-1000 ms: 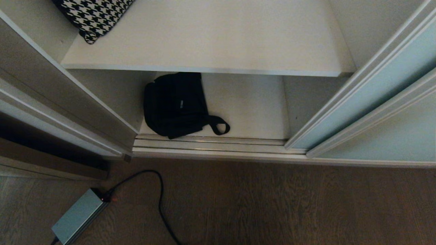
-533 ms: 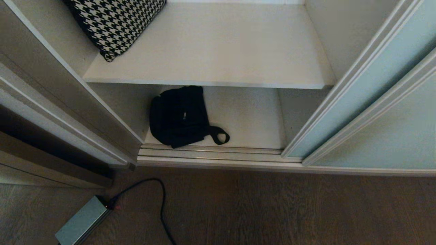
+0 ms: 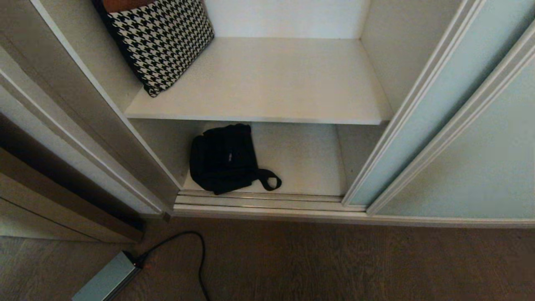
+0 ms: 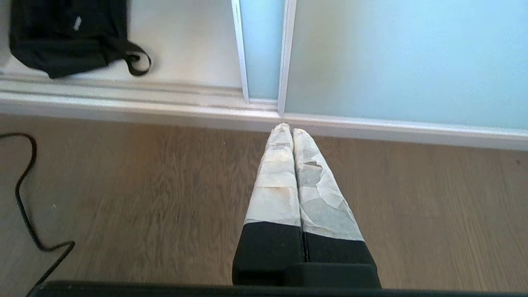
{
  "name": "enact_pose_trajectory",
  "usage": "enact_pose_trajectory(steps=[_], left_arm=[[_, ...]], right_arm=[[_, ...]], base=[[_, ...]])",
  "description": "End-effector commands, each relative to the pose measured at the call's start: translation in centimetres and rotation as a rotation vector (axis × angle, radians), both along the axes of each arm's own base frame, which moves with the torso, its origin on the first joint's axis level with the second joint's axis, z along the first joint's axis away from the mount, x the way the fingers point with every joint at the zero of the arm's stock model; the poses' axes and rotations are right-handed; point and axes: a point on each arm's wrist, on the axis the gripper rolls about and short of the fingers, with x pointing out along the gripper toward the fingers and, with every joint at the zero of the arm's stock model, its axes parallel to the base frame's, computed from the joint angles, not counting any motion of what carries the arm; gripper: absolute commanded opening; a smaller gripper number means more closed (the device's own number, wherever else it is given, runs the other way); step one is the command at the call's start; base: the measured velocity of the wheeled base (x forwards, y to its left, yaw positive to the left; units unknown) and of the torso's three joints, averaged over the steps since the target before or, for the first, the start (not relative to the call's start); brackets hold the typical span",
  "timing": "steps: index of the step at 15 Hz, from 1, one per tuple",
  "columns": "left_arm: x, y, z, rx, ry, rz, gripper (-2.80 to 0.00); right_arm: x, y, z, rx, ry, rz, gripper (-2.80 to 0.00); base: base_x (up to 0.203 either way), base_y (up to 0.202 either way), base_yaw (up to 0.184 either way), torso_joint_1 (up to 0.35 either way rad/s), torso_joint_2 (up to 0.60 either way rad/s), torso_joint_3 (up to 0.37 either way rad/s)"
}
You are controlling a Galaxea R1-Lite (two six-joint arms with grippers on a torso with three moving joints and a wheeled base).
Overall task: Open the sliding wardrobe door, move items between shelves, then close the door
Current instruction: Close the door
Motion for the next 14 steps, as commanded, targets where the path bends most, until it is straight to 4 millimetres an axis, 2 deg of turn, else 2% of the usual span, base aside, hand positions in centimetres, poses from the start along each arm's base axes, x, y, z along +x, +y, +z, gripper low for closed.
enact_pose_trajectory(steps=[1,14], left_arm=[[0.02,0.00,0.04,0.000,0.002,-0.001,-2.80],[0.03,0.01,0.03,-0.030,0.003,0.005,-2.80]], right_arm=[[-0.01,0.00,0.00,0.000,-0.003,0.000,-2.80],[-0.01,0.00,0.00,0.000,-0.003,0.000,-2.80]], base=[[0.000,0.000,0.000,0.000,0.00,0.000],[0.000,0.000,0.000,0.001,0.00,0.022]])
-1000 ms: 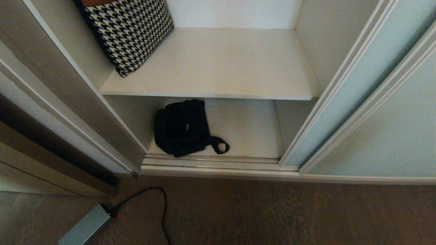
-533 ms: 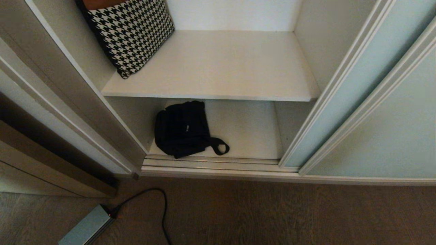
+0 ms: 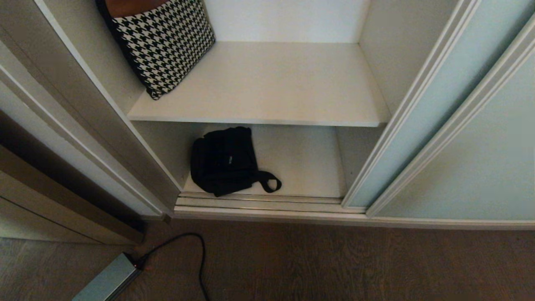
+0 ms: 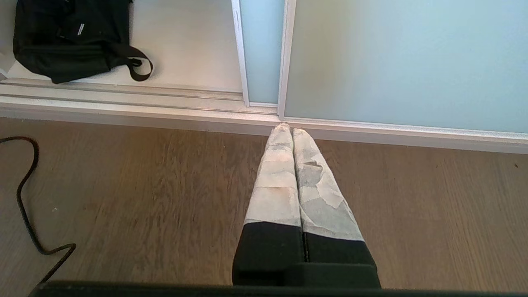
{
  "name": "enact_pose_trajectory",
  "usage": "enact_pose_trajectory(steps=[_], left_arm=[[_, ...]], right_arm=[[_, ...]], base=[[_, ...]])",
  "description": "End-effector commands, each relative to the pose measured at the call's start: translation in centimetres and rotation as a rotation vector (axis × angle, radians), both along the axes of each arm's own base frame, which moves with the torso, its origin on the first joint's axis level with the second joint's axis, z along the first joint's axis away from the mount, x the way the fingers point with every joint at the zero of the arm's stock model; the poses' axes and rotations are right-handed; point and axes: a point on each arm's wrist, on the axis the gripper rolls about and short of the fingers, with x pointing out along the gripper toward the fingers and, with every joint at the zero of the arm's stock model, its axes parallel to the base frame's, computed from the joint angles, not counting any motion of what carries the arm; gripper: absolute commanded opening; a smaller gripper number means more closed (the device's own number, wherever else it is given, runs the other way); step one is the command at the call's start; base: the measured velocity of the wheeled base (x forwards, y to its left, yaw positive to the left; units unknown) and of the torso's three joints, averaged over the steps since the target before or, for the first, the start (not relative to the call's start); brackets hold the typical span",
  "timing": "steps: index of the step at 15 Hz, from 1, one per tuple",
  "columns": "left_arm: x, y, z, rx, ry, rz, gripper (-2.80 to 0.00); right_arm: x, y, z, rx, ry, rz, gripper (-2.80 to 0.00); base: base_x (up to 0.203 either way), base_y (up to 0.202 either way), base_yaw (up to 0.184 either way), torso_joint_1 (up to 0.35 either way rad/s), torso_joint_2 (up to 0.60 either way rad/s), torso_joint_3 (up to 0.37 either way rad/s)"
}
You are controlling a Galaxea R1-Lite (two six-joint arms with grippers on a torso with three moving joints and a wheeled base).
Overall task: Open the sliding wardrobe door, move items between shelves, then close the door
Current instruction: Close the door
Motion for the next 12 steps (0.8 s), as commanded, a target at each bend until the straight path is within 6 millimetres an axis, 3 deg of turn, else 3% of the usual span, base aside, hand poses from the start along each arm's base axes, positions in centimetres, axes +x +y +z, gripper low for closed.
enact_pose_trajectory(steps=[1,12], left_arm=[[0.02,0.01,0.01,-0.018,0.001,0.005,-2.80],[0.02,0.02,0.01,-0.020,0.001,0.012,-2.80]], right_arm=[[-0.01,0.00,0.00,-0.001,-0.002,0.000,-2.80],[-0.01,0.00,0.00,0.000,-0.002,0.000,-2.80]], base=[[0.000,0.000,0.000,0.000,0.00,0.000],[0.000,0.000,0.000,0.000,0.00,0.000]])
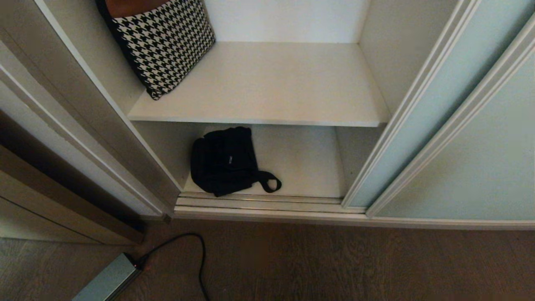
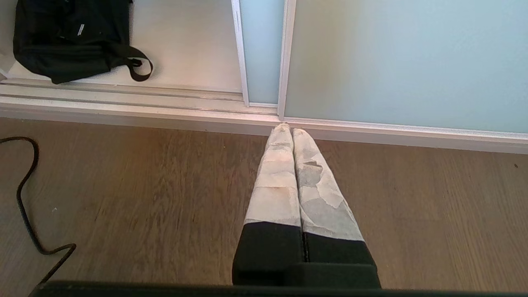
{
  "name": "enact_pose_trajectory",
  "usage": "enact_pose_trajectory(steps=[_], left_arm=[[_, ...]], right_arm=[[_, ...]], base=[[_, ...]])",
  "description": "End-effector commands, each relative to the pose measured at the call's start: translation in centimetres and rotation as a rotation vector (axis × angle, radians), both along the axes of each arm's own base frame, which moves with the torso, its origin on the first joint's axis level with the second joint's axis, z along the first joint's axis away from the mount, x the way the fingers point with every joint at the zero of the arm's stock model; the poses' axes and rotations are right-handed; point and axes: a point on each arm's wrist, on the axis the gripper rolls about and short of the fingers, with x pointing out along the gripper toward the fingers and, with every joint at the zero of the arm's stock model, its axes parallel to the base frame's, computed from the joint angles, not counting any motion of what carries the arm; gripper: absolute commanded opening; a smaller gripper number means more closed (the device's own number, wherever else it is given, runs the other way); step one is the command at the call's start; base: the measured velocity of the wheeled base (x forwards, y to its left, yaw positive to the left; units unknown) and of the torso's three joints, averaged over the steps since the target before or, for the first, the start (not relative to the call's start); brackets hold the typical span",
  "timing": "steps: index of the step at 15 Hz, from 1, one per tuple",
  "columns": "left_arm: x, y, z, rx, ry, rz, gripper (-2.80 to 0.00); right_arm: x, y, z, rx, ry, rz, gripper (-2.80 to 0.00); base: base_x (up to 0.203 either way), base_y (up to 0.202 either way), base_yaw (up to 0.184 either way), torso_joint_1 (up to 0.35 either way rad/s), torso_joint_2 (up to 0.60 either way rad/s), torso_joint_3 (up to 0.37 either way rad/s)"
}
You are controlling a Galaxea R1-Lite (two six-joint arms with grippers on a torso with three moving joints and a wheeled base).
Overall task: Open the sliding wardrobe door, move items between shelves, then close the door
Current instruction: Close the door
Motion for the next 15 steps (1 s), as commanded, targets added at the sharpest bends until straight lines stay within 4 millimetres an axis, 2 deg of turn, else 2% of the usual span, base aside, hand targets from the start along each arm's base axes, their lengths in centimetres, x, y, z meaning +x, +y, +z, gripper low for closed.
enact_pose_trajectory(steps=[1,9,10,12,15], left_arm=[[0.0,0.0,0.0,0.000,0.001,0.000,-2.80],[0.0,0.0,0.0,0.000,0.001,0.000,-2.80],[0.0,0.0,0.0,0.000,0.000,-0.001,-2.80],[0.0,0.0,0.0,0.000,0.001,0.000,-2.80],[0.0,0.0,0.0,0.000,0.000,0.000,-2.80]], right_arm=[[0.0,0.0,0.0,-0.001,-0.003,0.001,-2.80],[-0.1,0.0,0.2,-0.011,0.002,-0.004,-2.80],[-0.4,0.0,1.2,-0.011,-0.010,-0.003,-2.80],[-1.4,0.0,4.4,-0.001,-0.001,-0.003,-2.80],[-3.7,0.0,10.5,0.043,0.069,0.002,-2.80]], base=[[0.000,0.000,0.000,0.000,0.00,0.000],[0.000,0.000,0.000,0.000,0.00,0.000],[0.000,0.000,0.000,0.000,0.00,0.000],[0.000,0.000,0.000,0.000,0.00,0.000],[0.000,0.000,0.000,0.000,0.00,0.000]])
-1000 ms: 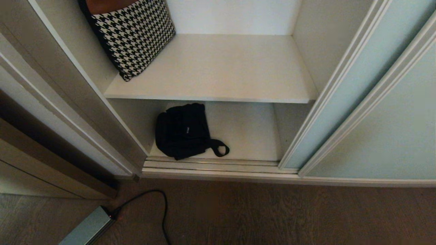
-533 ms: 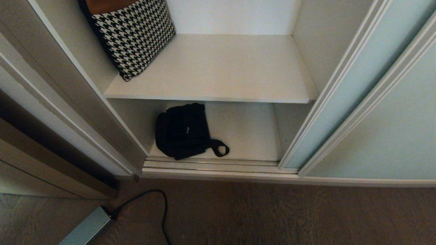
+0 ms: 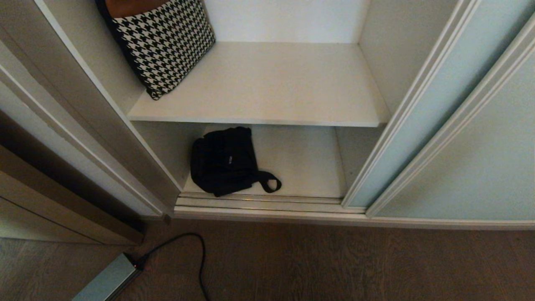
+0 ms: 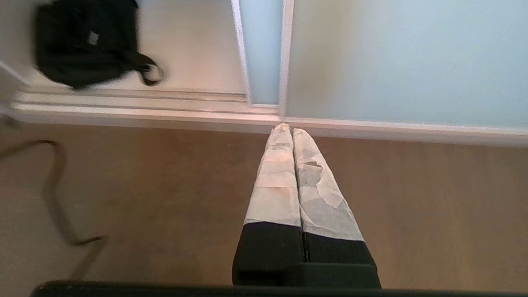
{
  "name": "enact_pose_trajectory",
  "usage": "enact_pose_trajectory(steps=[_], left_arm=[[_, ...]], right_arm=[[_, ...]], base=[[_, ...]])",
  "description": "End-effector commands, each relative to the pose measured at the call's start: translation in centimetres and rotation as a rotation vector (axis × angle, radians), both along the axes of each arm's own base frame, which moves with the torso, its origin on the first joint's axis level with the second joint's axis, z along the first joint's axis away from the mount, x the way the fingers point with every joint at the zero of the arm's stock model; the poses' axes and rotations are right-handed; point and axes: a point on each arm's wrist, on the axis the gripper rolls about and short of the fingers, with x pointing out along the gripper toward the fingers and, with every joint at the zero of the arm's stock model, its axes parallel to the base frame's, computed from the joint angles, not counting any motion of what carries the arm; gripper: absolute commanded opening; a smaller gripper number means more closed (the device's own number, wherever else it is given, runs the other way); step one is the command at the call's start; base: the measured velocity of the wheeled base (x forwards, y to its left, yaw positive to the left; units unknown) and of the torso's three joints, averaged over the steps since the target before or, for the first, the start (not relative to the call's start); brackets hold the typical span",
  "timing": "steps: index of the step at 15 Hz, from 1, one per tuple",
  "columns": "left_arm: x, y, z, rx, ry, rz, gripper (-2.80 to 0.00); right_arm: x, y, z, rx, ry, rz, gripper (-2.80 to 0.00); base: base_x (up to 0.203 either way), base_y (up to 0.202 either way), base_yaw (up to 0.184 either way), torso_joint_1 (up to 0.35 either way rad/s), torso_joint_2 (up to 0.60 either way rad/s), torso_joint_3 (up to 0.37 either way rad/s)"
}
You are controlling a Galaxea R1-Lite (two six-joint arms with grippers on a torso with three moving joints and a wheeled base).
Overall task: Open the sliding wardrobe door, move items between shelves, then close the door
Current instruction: Close the door
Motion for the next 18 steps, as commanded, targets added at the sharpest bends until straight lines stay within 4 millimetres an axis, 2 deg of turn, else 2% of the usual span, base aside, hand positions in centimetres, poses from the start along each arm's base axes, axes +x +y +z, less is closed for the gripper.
enact_pose_trajectory(steps=[1,5,8,9,12,15,18], left_arm=[[0.0,0.0,0.0,0.000,0.002,0.001,-2.80],[0.0,0.0,0.0,0.000,0.001,0.000,-2.80],[0.0,0.0,0.0,-0.001,0.002,0.001,-2.80],[0.0,0.0,0.0,0.000,0.001,0.001,-2.80],[0.0,0.0,0.0,0.000,0.001,-0.001,-2.80],[0.0,0.0,0.0,0.000,0.002,-0.001,-2.80],[0.0,0.0,0.0,0.000,0.001,-0.001,-2.80]], right_arm=[[-0.5,0.0,5.2,0.064,0.101,0.014,-2.80],[2.5,0.2,13.2,0.308,0.214,0.094,-2.80],[5.0,0.7,17.3,0.561,0.271,0.258,-2.80],[5.7,0.8,17.8,0.632,0.294,0.302,-2.80],[8.3,0.9,19.7,0.729,0.209,0.375,-2.80],[10.2,0.8,20.7,0.738,0.140,0.374,-2.80],[11.0,0.6,21.3,0.728,0.075,0.354,-2.80]], base=[[0.000,0.000,0.000,0.000,0.00,0.000],[0.000,0.000,0.000,0.000,0.00,0.000],[0.000,0.000,0.000,0.000,0.00,0.000],[0.000,0.000,0.000,0.000,0.00,0.000],[0.000,0.000,0.000,0.000,0.00,0.000],[0.000,0.000,0.000,0.000,0.00,0.000],[0.000,0.000,0.000,0.000,0.00,0.000]])
